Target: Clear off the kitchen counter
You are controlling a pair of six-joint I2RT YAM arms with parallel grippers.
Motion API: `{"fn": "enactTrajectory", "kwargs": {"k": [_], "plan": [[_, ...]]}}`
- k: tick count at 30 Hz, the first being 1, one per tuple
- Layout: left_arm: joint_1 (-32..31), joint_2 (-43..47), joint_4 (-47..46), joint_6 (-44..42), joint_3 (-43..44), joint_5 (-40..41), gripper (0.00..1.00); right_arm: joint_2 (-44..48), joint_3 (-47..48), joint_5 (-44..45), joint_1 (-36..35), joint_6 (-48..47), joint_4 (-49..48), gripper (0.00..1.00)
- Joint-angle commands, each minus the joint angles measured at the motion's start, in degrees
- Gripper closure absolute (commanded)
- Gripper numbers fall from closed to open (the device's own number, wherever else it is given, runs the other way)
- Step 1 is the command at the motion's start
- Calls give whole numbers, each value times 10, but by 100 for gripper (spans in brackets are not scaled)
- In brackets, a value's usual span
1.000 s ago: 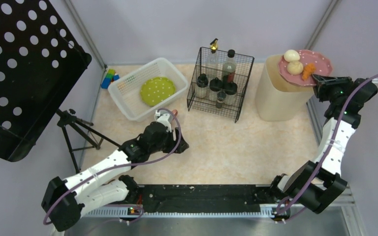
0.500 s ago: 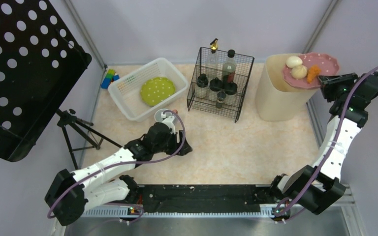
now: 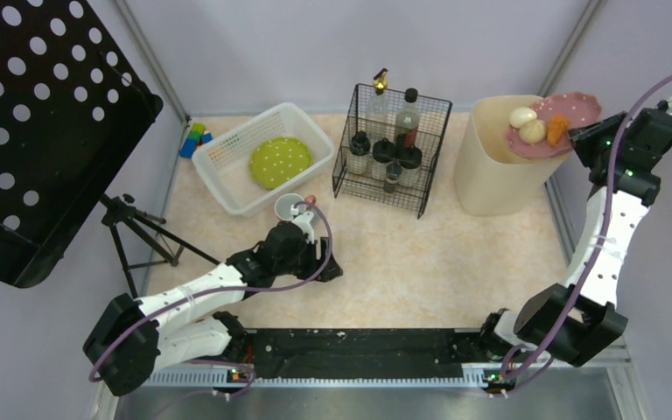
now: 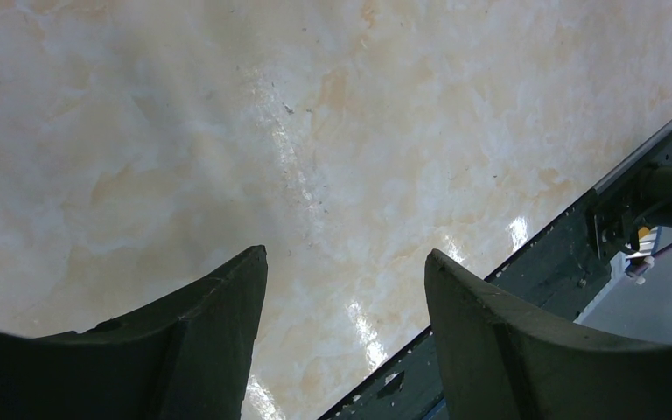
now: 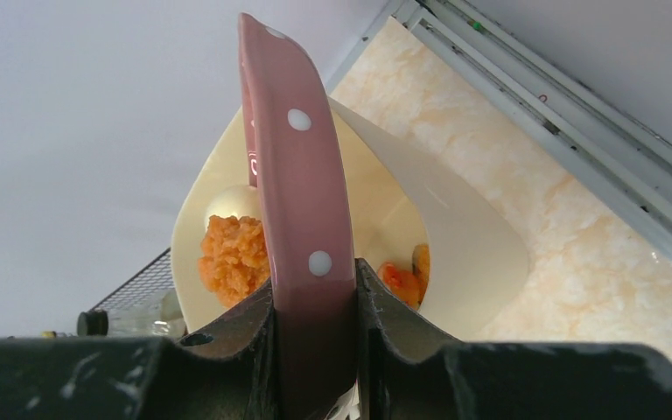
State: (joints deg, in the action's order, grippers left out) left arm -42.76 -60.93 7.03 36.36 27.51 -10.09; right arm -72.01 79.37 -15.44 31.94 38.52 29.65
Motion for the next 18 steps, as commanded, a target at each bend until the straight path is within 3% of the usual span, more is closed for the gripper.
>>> {"fn": "enactTrajectory", "kwargs": {"k": [1, 18], "plan": [[3, 4, -30, -8, -4, -8, 29, -13, 77, 14, -15, -34, -63, 100], [4, -11, -32, -8, -5, -6, 29, -118, 231, 120, -89, -188, 23, 100]]}}
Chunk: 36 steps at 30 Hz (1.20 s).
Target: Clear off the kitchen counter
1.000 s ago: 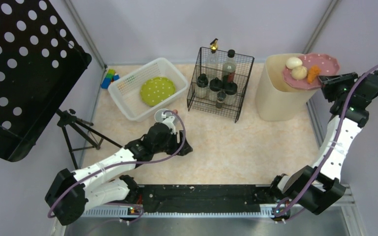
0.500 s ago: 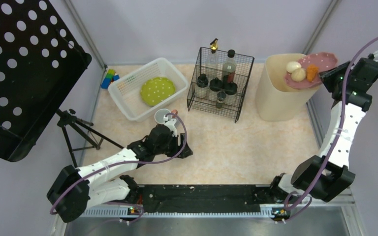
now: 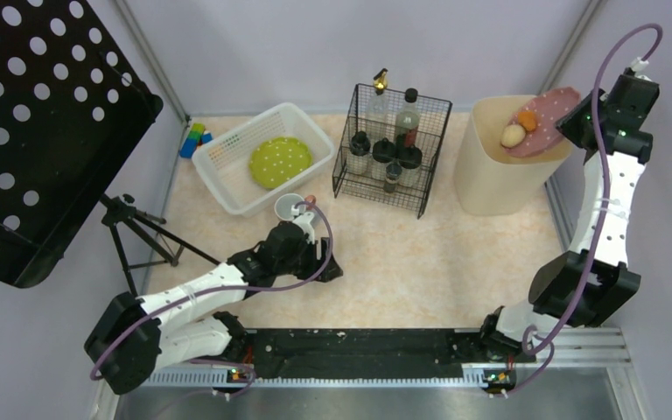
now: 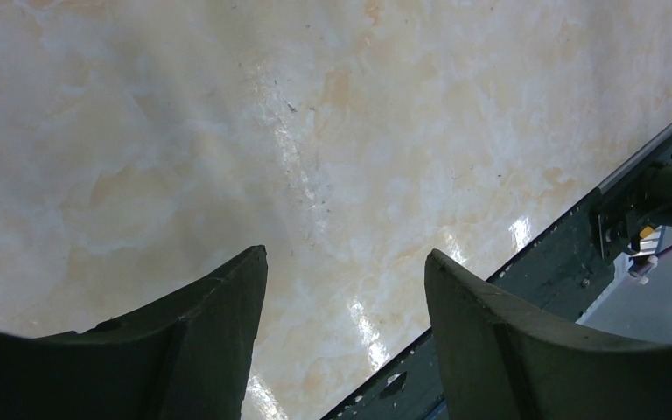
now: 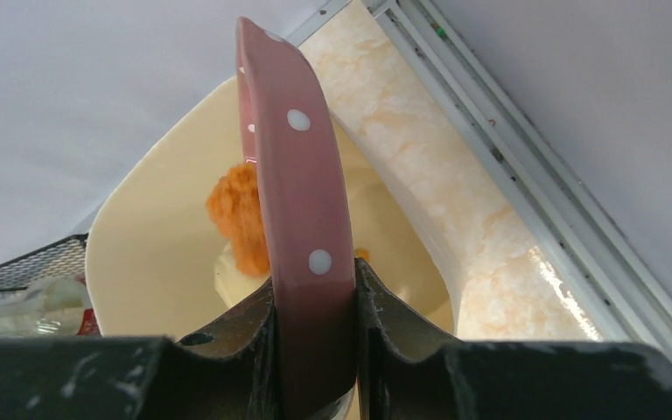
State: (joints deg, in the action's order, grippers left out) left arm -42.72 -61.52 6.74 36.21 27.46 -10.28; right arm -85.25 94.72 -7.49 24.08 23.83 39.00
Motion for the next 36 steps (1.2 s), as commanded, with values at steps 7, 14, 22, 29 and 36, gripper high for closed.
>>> {"fn": "enactTrajectory", "kwargs": {"k": [7, 14, 22, 29, 36], "plan": [[4, -24, -14, -14, 8, -12, 29, 2, 124, 146, -68, -138, -67, 100], [4, -25, -14, -15, 7, -6, 29, 12, 111, 239, -150, -263, -128, 100], [4, -29, -13, -16, 9, -6, 29, 45, 46, 334, -210, -386, -240, 100], [5, -30, -19, -17, 8, -3, 29, 91, 59, 290, -210, -332, -269, 100], [5, -10, -10, -17, 17, 3, 29, 131, 101, 185, -210, -229, -246, 100]]}}
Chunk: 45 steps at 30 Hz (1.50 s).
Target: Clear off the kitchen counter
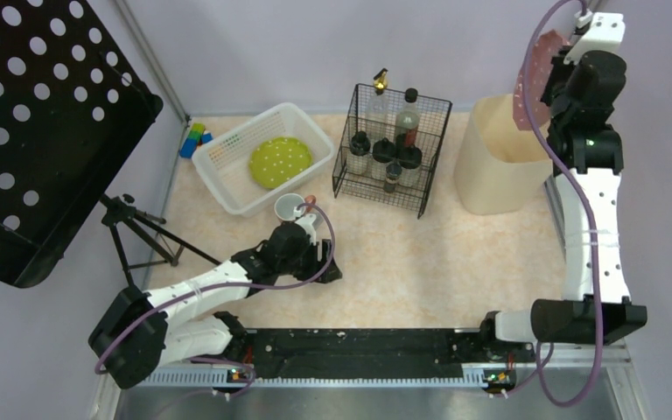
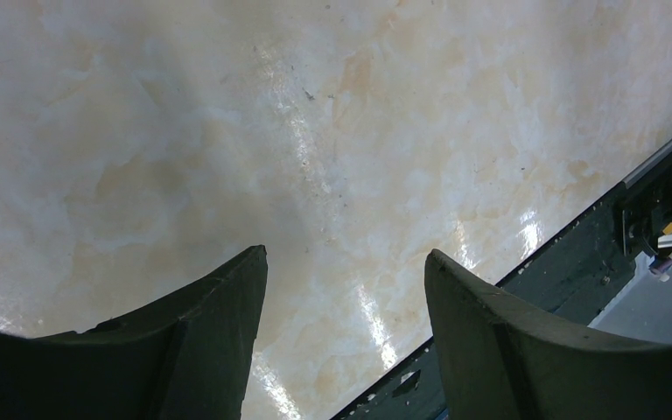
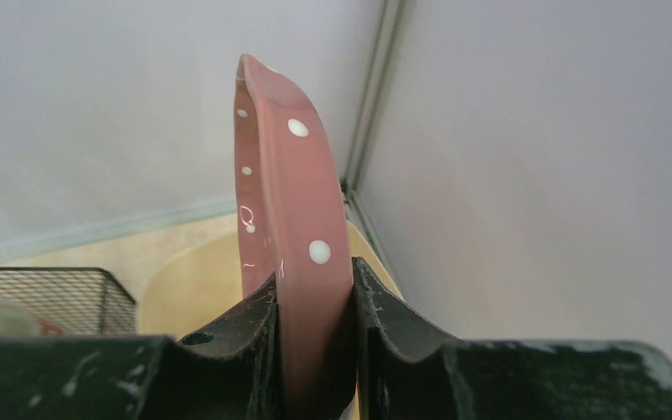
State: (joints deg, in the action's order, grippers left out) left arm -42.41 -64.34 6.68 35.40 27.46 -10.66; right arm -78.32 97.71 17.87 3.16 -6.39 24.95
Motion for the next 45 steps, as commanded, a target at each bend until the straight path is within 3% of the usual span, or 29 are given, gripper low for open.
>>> {"fn": "enactTrajectory", "kwargs": {"k": [1, 11, 18, 29, 37, 45], "plan": [[2, 25, -2, -6, 19, 11, 29, 67, 75, -87, -1, 91, -100, 100], [2, 112, 63, 25, 95, 42, 21, 93, 74, -306, -1, 280, -75, 100], [2, 206, 85, 36, 158, 65, 14, 121, -16, -440, -21, 380, -124, 100], [2, 253, 90, 83, 234, 80, 10, 115, -102, -465, -220, 393, -149, 100], [2, 294, 108, 122, 251, 142, 9, 123, -182, -521, -257, 446, -243, 100], [2, 312, 54, 152, 216, 139, 9, 128, -243, -534, -326, 491, -340, 100]]}}
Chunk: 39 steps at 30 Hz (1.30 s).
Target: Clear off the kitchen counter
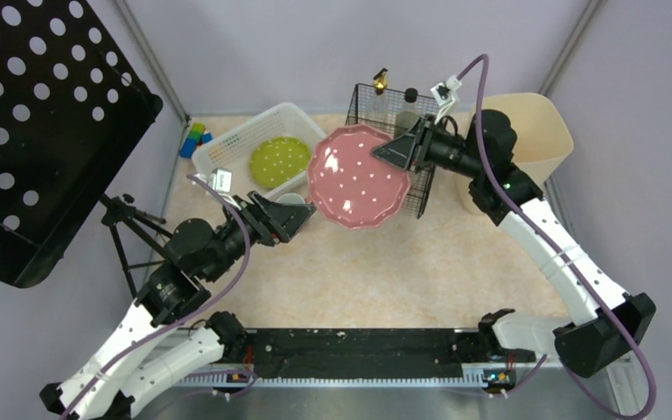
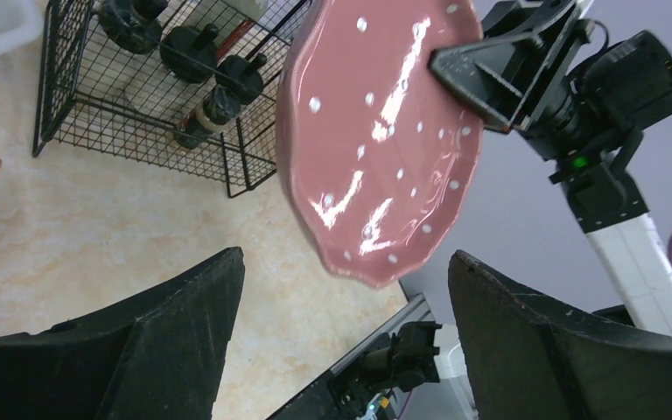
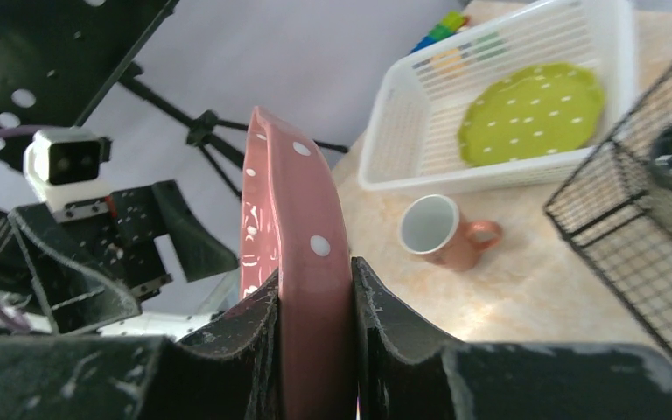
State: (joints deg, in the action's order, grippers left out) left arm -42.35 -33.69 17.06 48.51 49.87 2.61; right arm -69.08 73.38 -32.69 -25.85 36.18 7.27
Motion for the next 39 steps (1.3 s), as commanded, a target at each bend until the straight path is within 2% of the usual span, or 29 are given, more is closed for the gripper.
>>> {"fn": "enactTrajectory", "kwargs": {"k": [1, 12, 15, 20, 35, 36, 38, 39], "plan": [[1, 5, -51, 20, -9, 7, 9, 36, 0, -29, -46, 69, -170, 100], [1, 30, -65, 24, -35, 26, 9, 11, 27, -10, -147, 48, -162, 100], [2, 37, -70, 23, -36, 28, 14, 3, 15, -4, -157, 48, -176, 100], [2, 52, -67, 23, -42, 18, 37, -10, 2, -2, -159, 50, -198, 100], [2, 74, -85, 33, -61, -21, 77, -46, -34, -21, -159, 62, -246, 100], [2, 74, -88, 34, -62, -22, 82, -48, -39, -24, -159, 64, -249, 100], [2, 74, -90, 34, -61, -21, 99, -53, -48, -30, -159, 64, -255, 100], [2, 74, -91, 34, -60, -21, 100, -55, -53, -34, -159, 65, -259, 100]]}}
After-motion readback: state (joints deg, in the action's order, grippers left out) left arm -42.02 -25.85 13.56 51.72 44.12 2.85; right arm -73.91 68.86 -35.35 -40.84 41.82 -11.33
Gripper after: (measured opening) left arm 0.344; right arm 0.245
